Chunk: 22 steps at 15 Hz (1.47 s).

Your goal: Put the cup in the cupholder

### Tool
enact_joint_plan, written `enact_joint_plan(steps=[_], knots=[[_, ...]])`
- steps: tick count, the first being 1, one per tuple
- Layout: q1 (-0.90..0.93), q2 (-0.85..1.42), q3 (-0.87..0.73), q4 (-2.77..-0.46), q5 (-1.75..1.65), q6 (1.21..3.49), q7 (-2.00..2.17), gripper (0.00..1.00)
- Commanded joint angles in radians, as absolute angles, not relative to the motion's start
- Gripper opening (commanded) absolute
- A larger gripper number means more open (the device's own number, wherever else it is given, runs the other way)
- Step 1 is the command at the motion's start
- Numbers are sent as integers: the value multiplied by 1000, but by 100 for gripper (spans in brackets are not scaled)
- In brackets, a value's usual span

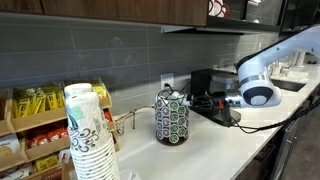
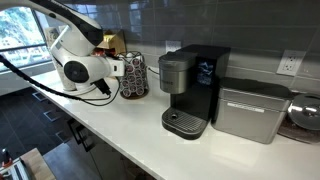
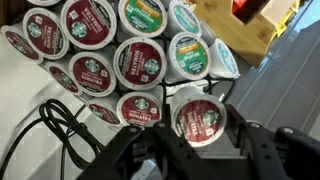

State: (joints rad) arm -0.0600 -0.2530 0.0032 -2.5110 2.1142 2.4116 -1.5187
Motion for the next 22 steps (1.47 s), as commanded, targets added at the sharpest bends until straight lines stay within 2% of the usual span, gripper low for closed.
enact_joint_plan(steps=[1,22], knots=[[-80,-235,24,-2498,2190,2422,-1580,29],[-74,-184,44,-2479,2349,2414,-1646,29]])
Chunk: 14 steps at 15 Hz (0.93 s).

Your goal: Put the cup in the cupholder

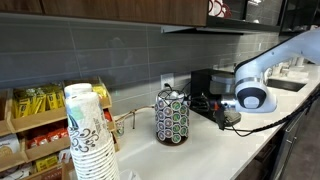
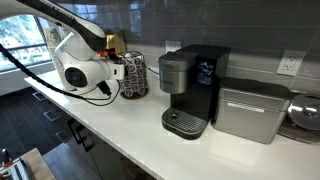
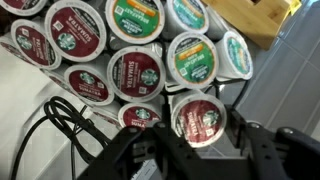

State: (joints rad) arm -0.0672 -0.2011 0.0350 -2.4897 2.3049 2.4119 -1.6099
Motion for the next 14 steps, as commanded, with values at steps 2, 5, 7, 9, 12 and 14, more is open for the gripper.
enact_joint_plan(steps=[2,5,7,9,12,14], knots=[[-73,-183,44,-2479,2352,2413,-1645,29],[-73,-181,43,-2479,2352,2414,-1641,29],[-73,-180,43,-2478,2350,2417,-1635,79],[-73,-181,43,-2478,2349,2416,-1634,87],[-75,-190,39,-2484,2341,2415,-1627,100],[-79,-198,34,-2489,2340,2413,-1622,100]])
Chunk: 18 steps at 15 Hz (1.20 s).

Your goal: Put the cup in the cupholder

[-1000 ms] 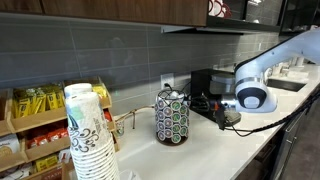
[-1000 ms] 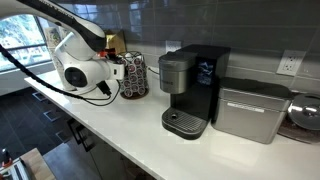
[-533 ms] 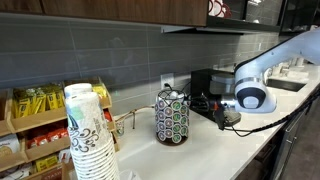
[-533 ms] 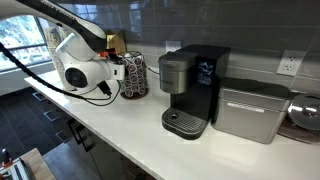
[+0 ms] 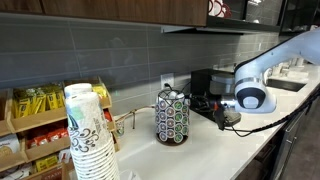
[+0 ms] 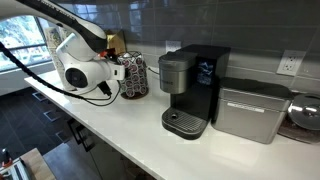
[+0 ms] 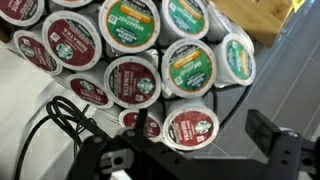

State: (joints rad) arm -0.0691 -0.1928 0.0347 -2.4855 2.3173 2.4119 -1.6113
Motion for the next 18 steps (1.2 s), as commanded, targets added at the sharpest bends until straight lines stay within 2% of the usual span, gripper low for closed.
enact_joint_plan(steps=[1,9,18], knots=[[-81,-203,32,-2493,2336,2413,-1618,100],[-111,-291,5,-2525,2195,2434,-1527,100],[-140,-483,18,-2555,1567,2541,-1114,100]])
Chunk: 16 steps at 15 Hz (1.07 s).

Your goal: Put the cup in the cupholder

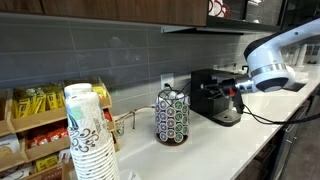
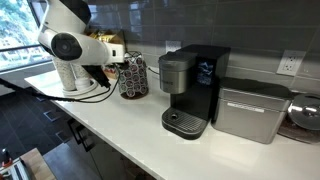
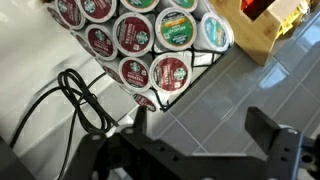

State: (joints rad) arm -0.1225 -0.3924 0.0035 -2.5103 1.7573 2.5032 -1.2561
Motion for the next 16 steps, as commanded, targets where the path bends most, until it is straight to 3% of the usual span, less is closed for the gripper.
enact_joint_plan(steps=[1,8,16], knots=[[-143,-506,17,-2560,1489,2541,-1063,100],[-147,-635,-11,-2565,1039,2499,-786,100],[-109,-752,-107,-2566,746,2382,-596,100]])
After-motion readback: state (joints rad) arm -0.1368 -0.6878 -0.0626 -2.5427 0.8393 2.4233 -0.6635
